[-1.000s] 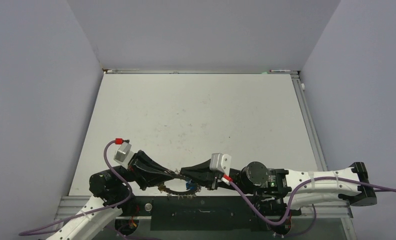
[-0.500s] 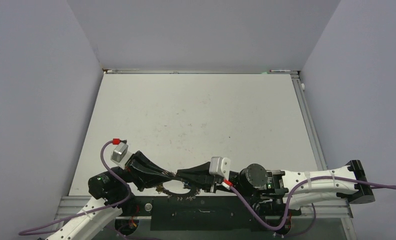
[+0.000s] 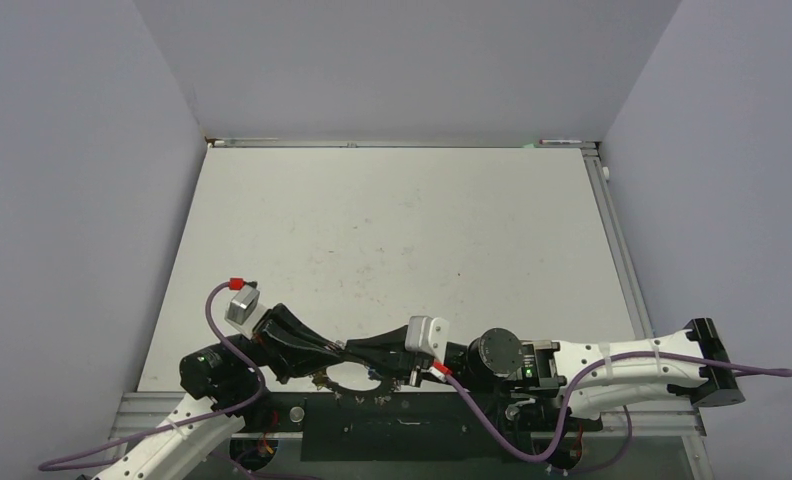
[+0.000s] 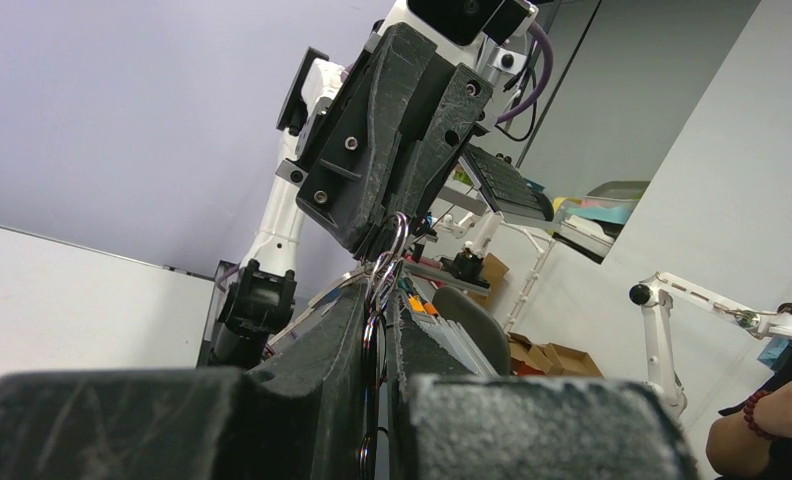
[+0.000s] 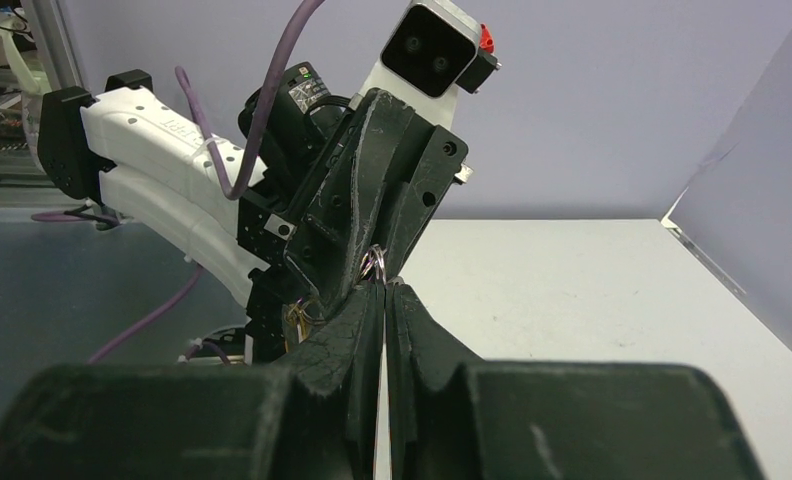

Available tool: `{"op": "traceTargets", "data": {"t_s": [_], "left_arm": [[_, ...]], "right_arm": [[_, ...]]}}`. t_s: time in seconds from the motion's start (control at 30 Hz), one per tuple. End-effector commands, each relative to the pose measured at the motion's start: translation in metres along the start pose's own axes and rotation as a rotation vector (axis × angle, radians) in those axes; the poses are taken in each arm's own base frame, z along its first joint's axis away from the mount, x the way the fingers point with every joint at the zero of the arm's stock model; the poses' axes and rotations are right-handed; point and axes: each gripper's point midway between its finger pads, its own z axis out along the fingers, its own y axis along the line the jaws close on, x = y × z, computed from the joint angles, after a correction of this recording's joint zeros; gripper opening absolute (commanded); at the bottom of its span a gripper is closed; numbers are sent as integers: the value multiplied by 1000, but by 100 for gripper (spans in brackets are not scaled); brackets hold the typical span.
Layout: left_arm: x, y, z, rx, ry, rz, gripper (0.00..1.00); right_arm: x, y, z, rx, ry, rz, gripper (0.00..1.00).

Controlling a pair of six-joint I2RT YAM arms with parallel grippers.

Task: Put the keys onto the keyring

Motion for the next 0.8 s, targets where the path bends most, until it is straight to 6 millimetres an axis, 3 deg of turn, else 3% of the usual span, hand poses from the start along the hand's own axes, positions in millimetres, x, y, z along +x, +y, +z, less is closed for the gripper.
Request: {"op": "traceTargets", "data": {"t_s": [0.0, 0.23, 0.77], "left_arm": [[-16, -17, 2, 56, -68, 51, 0], [-15, -18, 2, 51, -66, 53, 0], [-9, -23, 4, 58, 7, 68, 0]], "right_arm": [[-32, -1, 6, 7, -87, 8, 5], [-36, -3, 7, 18, -99, 11, 5], [-23, 2, 22, 8, -11, -5, 5]]}}
